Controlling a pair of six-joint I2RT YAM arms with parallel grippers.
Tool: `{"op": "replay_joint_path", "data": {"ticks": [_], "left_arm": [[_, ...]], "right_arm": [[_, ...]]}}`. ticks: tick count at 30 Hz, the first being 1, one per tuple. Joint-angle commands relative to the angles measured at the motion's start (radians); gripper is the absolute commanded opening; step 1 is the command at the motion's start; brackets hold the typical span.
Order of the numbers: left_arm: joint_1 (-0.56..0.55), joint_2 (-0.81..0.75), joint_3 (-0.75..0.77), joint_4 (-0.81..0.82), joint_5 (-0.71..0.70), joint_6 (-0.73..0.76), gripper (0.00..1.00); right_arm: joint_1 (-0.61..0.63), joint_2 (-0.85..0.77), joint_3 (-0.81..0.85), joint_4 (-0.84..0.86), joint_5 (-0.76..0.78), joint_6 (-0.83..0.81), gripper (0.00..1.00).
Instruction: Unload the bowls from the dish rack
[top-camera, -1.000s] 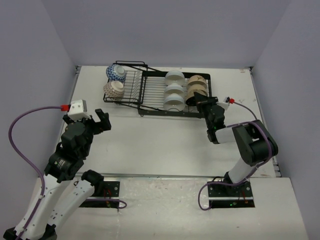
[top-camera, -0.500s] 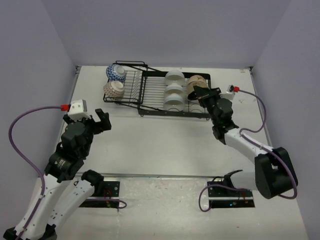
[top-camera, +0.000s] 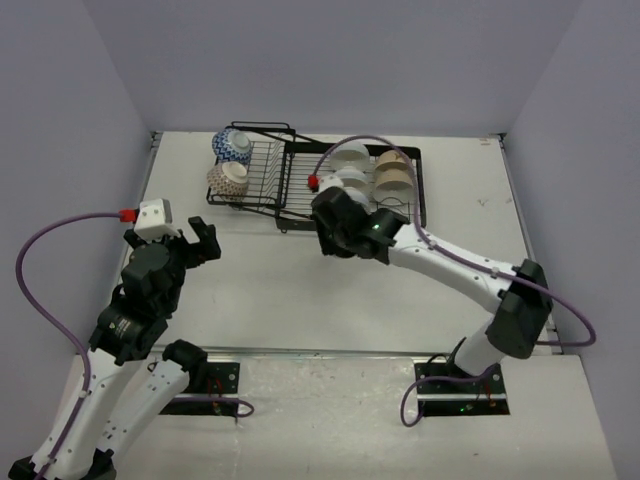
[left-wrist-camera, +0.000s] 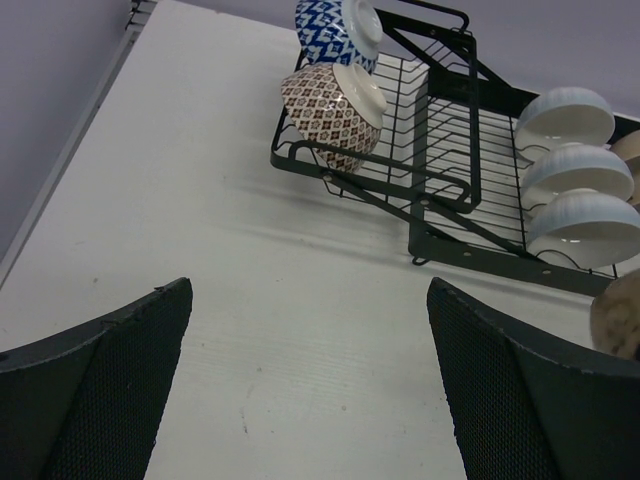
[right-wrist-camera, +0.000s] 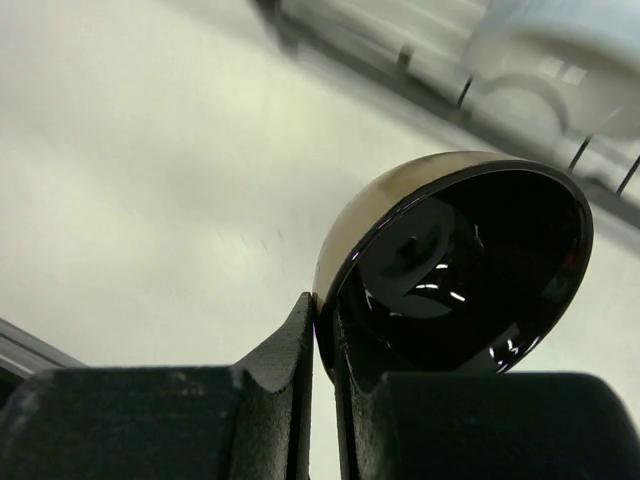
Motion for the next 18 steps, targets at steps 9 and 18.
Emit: {"op": "replay_joint_path", "data": {"ticks": [9, 18], "left_arm": [[0.013, -0.001, 0.002, 0.036, -0.019, 0.009, 1.00], [0.013, 0.001, 0.002, 0.033, -0.020, 0.009, 1.00]], "right_arm": [[0.303, 0.385, 0.228, -0.539, 0.205, -0.219, 0.00], [0.328, 0.507, 0.268, -0.505, 0.179, -0.203, 0.06]]}}
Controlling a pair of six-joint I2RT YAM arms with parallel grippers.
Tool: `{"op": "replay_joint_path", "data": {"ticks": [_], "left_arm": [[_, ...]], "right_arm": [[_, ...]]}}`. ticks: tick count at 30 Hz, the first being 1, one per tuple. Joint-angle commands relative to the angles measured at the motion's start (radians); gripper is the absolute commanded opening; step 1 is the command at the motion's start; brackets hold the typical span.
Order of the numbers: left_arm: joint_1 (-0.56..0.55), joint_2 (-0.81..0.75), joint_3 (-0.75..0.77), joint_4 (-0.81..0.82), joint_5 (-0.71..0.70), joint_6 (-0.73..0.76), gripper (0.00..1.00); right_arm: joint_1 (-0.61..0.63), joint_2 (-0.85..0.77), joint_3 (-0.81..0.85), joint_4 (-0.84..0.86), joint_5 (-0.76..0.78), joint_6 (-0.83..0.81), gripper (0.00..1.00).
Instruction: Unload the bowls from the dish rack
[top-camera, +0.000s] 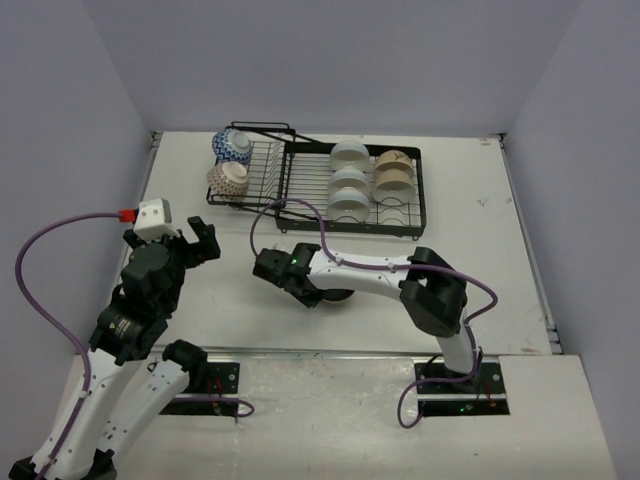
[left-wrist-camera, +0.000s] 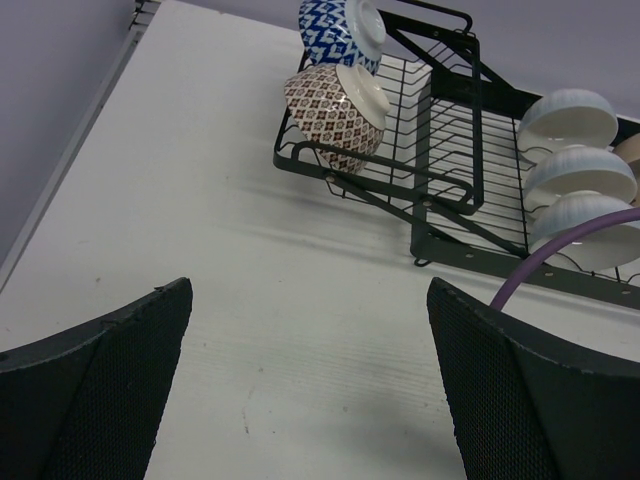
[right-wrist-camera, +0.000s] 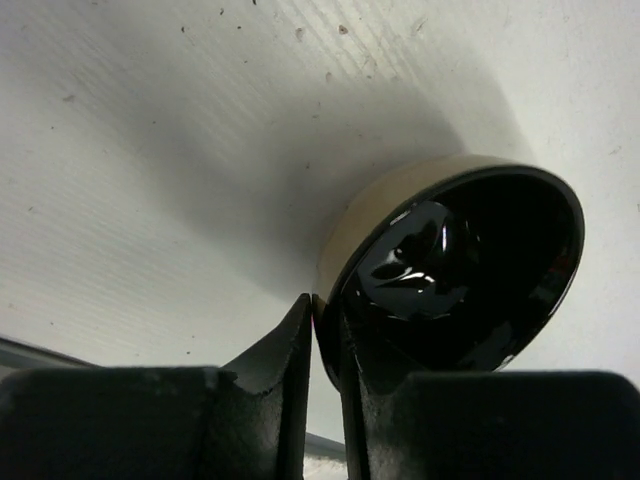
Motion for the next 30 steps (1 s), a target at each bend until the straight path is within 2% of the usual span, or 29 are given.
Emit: {"op": "replay_joint_path", "data": {"ticks": [1, 2, 4, 6, 11, 14, 15, 17, 18, 19, 20, 21, 22, 25, 27, 28, 30], "left_arm": [[0.008, 0.001, 0.000, 0.035, -0.020, 0.009, 1.00], [0.008, 0.001, 0.002, 0.033, -0.021, 0.007, 1.00], [0.008, -0.002, 0.002, 0.033, -0.029, 0.007, 1.00], [0.008, -0.004, 0.002, 0.032, -0.036, 0.006, 1.00], [0.008, -0.002, 0.003, 0.030, -0.038, 0.006, 1.00], [0.008, -0.004, 0.002, 0.030, -0.038, 0.004, 1.00], [0.008, -0.005, 0.002, 0.029, -0.038, 0.004, 1.00], [0.008, -0.005, 0.003, 0.027, -0.038, 0.004, 1.00], [0.008, -0.007, 0.003, 0.027, -0.040, 0.004, 1.00], [0.008, -0.005, 0.005, 0.024, -0.043, 0.003, 1.00], [0.008, -0.005, 0.005, 0.026, -0.046, 0.001, 1.00], [0.006, -0.004, 0.005, 0.024, -0.047, 0.001, 1.00], [0.008, -0.001, 0.005, 0.026, -0.044, 0.001, 1.00], [0.008, 0.010, 0.005, 0.026, -0.037, 0.001, 1.00], [0.008, 0.010, 0.005, 0.026, -0.035, 0.001, 1.00], [0.008, 0.009, 0.005, 0.027, -0.035, 0.001, 1.00], [0.008, 0.006, 0.002, 0.027, -0.033, 0.001, 1.00]], "right_arm": [[0.013, -0.003, 0.051, -0.023, 0.053, -0.018, 0.18], [0.016, -0.003, 0.051, -0.025, 0.060, -0.014, 0.22], [0.019, -0.020, 0.054, -0.028, 0.063, -0.009, 0.39], [0.023, -0.057, 0.053, -0.027, 0.064, -0.006, 0.48], [0.026, -0.198, 0.022, 0.004, 0.101, 0.008, 0.61], [0.003, -0.347, -0.015, 0.039, 0.184, 0.031, 0.79], [-0.013, -0.391, -0.029, 0.091, 0.182, 0.035, 0.85], [-0.116, -0.544, -0.110, 0.185, 0.123, 0.045, 0.89], [-0.168, -0.600, -0.151, 0.313, 0.098, 0.057, 0.92], [-0.305, -0.706, -0.246, 0.387, 0.019, 0.118, 0.94], [-0.387, -0.756, -0.295, 0.453, -0.018, 0.176, 0.99], [-0.458, -0.799, -0.396, 0.577, -0.041, 0.245, 0.99], [-0.581, -0.837, -0.445, 0.633, -0.049, 0.402, 0.99], [-0.717, -0.950, -0.640, 0.880, -0.019, 0.653, 0.99], [-0.754, -0.947, -0.703, 0.938, 0.003, 0.802, 0.99], [-0.783, -0.939, -0.714, 0.938, 0.015, 0.963, 0.99], [-0.811, -0.913, -0.739, 0.969, -0.006, 1.069, 0.99]]}}
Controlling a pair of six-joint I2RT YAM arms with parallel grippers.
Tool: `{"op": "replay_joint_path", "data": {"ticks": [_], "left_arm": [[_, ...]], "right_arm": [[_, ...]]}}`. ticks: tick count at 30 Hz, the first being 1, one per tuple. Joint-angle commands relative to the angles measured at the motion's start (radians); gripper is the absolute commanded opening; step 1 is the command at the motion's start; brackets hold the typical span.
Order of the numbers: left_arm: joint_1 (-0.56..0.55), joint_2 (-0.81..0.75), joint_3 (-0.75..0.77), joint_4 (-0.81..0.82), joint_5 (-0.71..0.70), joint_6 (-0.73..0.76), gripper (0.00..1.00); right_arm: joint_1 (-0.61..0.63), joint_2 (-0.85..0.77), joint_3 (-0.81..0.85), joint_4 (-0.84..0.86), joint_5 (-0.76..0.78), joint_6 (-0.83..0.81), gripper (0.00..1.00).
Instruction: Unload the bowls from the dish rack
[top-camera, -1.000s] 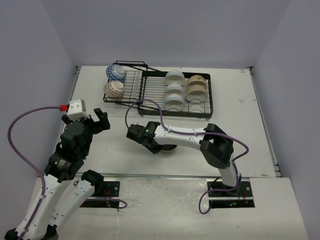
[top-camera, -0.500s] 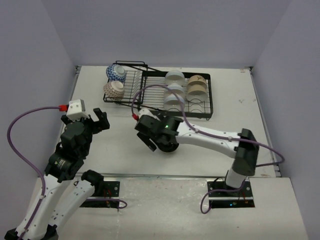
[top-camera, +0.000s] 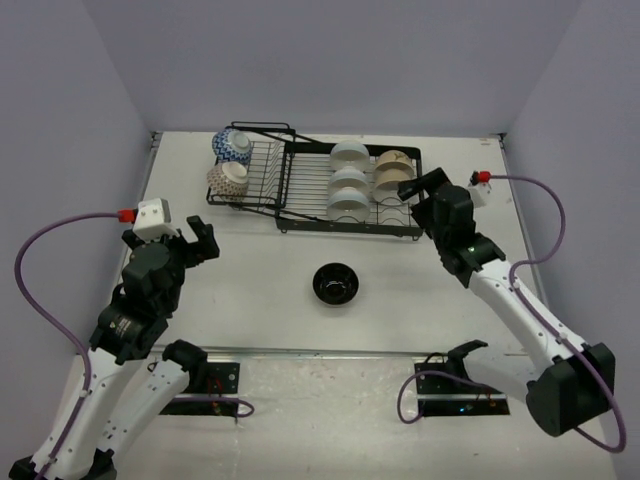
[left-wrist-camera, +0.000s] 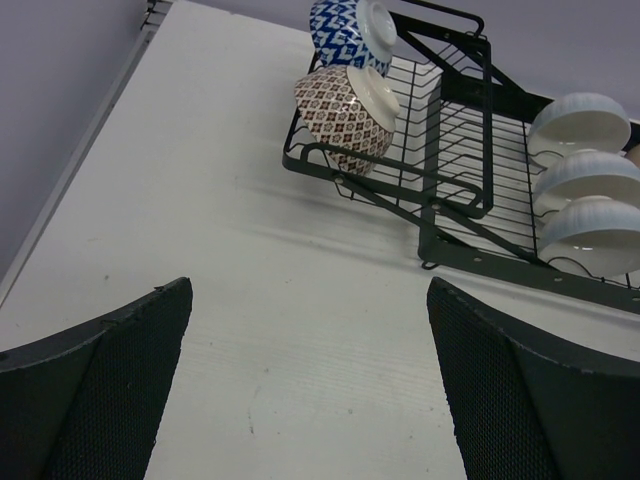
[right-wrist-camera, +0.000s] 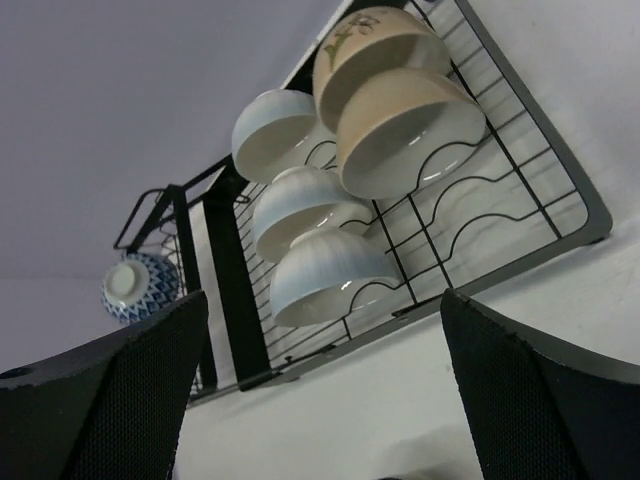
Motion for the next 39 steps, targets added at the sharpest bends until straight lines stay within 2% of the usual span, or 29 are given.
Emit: {"op": "replay_joint_path", "data": {"ticks": [1, 3, 6, 10, 16, 21, 24, 27, 30, 33, 34, 36, 39], "left_arm": [[0.008, 0.001, 0.002, 0.028, -0.010, 0.001, 1.00], [0.006, 0.003, 0.003, 0.029, -0.004, 0.003, 1.00], [0.006, 0.003, 0.002, 0.036, 0.009, 0.006, 1.00], [0.006, 0.000, -0.001, 0.037, 0.016, 0.006, 1.00], [0.006, 0.000, -0.001, 0.036, 0.018, 0.007, 1.00], [0.006, 0.000, -0.001, 0.039, 0.025, 0.007, 1.00], [0.006, 0.004, -0.001, 0.040, 0.035, 0.007, 1.00], [0.006, 0.003, -0.003, 0.042, 0.041, 0.009, 1.00], [0.006, 0.000, -0.003, 0.042, 0.041, 0.009, 1.00], [0.006, 0.000, -0.004, 0.045, 0.048, 0.011, 1.00], [0.006, 0.000, -0.004, 0.045, 0.053, 0.009, 1.00], [0.006, 0.000, -0.006, 0.049, 0.059, 0.012, 1.00], [0.006, 0.001, -0.006, 0.049, 0.062, 0.014, 1.00]], "right_arm": [[-0.040, 0.048, -0.051, 0.182, -0.017, 0.412, 0.99], [-0.040, 0.073, -0.091, 0.236, 0.016, 0.504, 0.99], [-0.042, 0.122, -0.140, 0.270, 0.069, 0.728, 0.99], [-0.045, 0.207, -0.154, 0.409, 0.078, 0.733, 0.99], [-0.074, 0.415, -0.039, 0.403, -0.024, 0.738, 0.99], [-0.086, 0.505, -0.007, 0.486, -0.017, 0.690, 0.98], [-0.088, 0.546, 0.007, 0.526, 0.006, 0.658, 0.95], [-0.099, 0.595, 0.025, 0.564, -0.002, 0.636, 0.87], [-0.105, 0.647, 0.027, 0.654, -0.017, 0.613, 0.72], [-0.106, 0.686, 0.034, 0.724, -0.022, 0.578, 0.63], [-0.106, 0.693, 0.028, 0.768, -0.022, 0.569, 0.51], [-0.106, 0.707, 0.018, 0.803, -0.019, 0.563, 0.38], [-0.106, 0.721, -0.005, 0.865, -0.014, 0.555, 0.33]]}}
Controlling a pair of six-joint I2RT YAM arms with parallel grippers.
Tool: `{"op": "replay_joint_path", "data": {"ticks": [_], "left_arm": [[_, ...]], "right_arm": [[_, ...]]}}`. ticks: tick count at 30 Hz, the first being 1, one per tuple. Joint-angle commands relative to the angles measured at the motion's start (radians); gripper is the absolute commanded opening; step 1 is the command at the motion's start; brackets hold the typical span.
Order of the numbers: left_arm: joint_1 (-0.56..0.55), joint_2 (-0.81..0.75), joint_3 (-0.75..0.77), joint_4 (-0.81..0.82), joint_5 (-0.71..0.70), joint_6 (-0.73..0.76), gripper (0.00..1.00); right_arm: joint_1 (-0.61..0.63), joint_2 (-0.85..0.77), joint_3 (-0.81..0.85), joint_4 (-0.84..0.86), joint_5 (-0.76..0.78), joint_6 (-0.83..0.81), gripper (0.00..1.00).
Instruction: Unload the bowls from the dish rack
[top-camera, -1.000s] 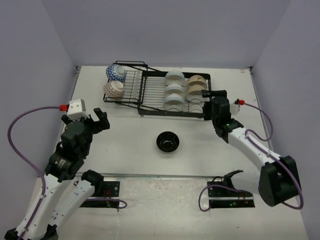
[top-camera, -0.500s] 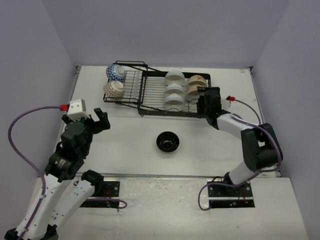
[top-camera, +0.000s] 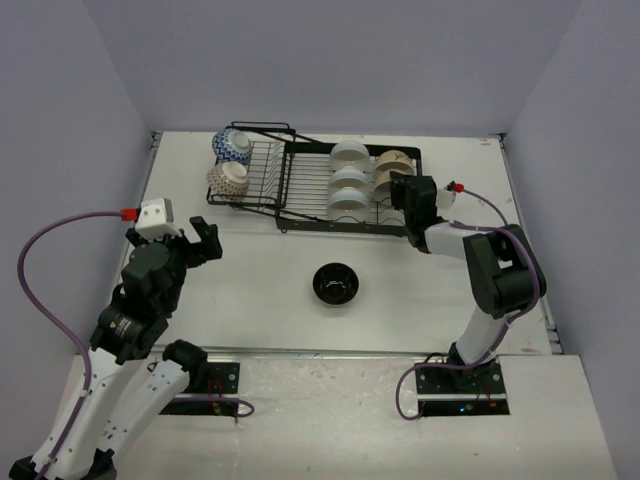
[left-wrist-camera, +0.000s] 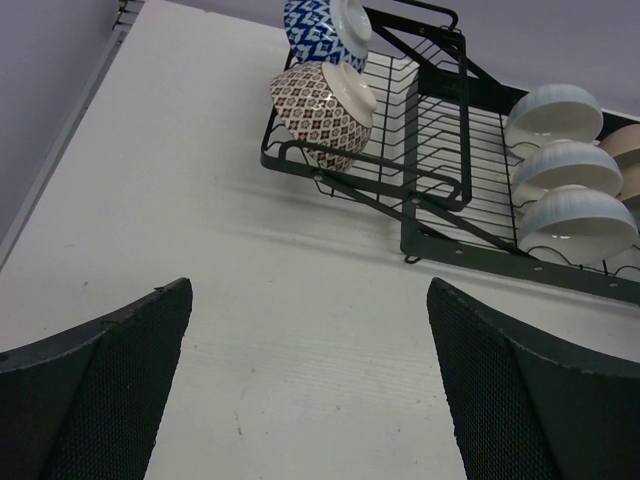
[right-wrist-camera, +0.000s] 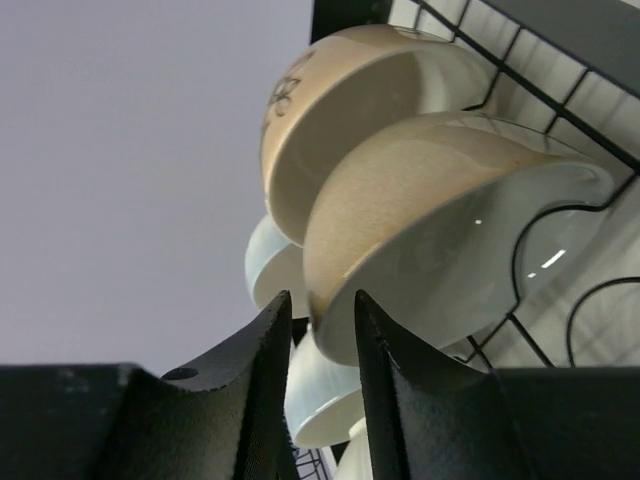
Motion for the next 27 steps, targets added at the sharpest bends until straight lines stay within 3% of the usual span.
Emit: {"op": "replay_joint_path", "data": {"ticks": [1, 5, 8, 14, 16, 21, 27], "left_arm": [[0.006, 0.000, -0.003, 0.043, 0.015, 0.013, 1.00], [0.006, 0.000, -0.005, 0.043, 0.015, 0.013, 1.00], [0.006, 0.003, -0.005, 0.045, 0.018, 0.015, 1.00], [0.006, 0.003, -0.005, 0.045, 0.020, 0.016, 1.00], [0.006, 0.004, -0.005, 0.045, 0.021, 0.016, 1.00], [0.006, 0.008, -0.005, 0.046, 0.020, 0.016, 1.00], [0.006, 0.006, -0.005, 0.046, 0.020, 0.018, 1.00]], "right_arm": [[-0.002, 0.012, -0.008, 0.147, 0.017, -0.028, 0.33], [-0.002, 0.033, -0.042, 0.249, 0.011, -0.031, 0.25], [-0.002, 0.049, -0.062, 0.306, 0.016, -0.019, 0.11], [-0.002, 0.058, -0.070, 0.316, 0.036, -0.016, 0.08], [-0.002, 0.058, -0.077, 0.328, 0.039, -0.013, 0.00], [-0.002, 0.055, -0.105, 0.395, 0.049, -0.024, 0.00], [-0.002, 0.101, -0.142, 0.676, 0.017, -0.140, 0.00]]}}
